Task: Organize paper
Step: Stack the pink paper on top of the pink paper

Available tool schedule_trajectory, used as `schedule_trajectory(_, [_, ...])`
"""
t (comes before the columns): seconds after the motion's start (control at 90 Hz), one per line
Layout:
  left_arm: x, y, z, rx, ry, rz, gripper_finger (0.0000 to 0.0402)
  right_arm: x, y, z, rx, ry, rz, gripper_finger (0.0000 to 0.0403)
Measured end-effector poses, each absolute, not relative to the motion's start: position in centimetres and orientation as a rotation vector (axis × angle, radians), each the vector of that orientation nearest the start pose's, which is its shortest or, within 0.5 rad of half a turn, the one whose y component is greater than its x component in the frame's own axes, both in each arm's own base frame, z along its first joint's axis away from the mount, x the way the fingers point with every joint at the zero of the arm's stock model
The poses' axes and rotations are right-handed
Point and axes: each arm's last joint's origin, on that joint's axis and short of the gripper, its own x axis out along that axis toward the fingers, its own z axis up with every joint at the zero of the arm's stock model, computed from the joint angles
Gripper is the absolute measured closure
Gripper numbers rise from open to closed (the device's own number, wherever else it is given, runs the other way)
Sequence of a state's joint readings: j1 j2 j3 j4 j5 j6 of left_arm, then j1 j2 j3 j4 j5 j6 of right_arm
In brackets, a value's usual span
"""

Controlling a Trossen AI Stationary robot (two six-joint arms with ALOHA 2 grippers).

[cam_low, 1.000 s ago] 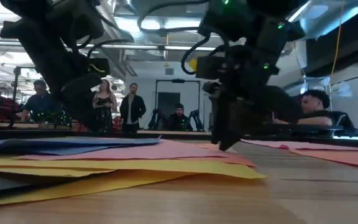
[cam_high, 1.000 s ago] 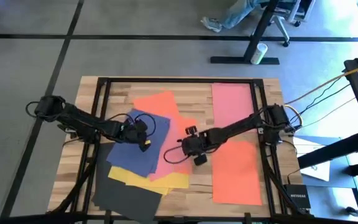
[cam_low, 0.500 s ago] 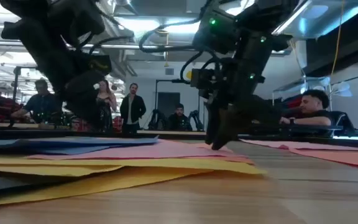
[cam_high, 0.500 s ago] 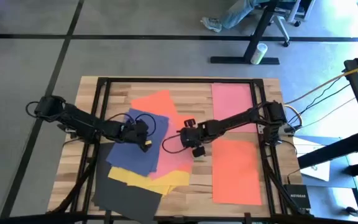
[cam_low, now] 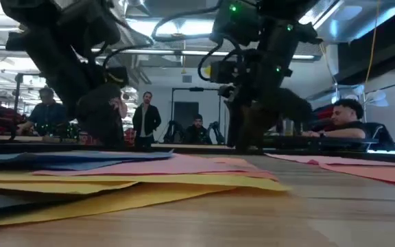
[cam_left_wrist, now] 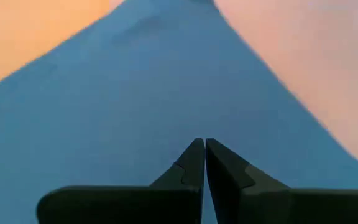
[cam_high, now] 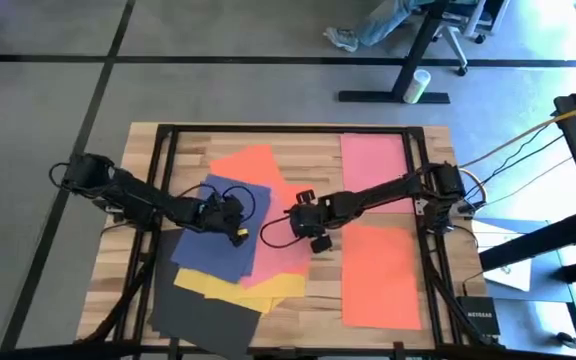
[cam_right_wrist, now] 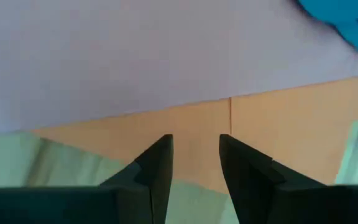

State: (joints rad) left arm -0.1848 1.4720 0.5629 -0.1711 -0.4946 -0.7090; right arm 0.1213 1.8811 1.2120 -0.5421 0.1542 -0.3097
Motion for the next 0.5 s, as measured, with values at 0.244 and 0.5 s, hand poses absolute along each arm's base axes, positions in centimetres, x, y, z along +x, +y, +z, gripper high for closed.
schedule_trajectory(0.244, [23.9, -1.8, 11.3, -0.291, 0.895, 0.703, 0.0401, 35.6, 7.2, 16.4, -0.449, 1.211, 0.252, 0.0281])
schedule_trajectory(0.5, [23.6, -0.5, 11.0, -0.3, 0.928, 0.755, 0.0401, 35.5, 8.0, 16.4, -0.417, 1.205, 0.237, 0.0281])
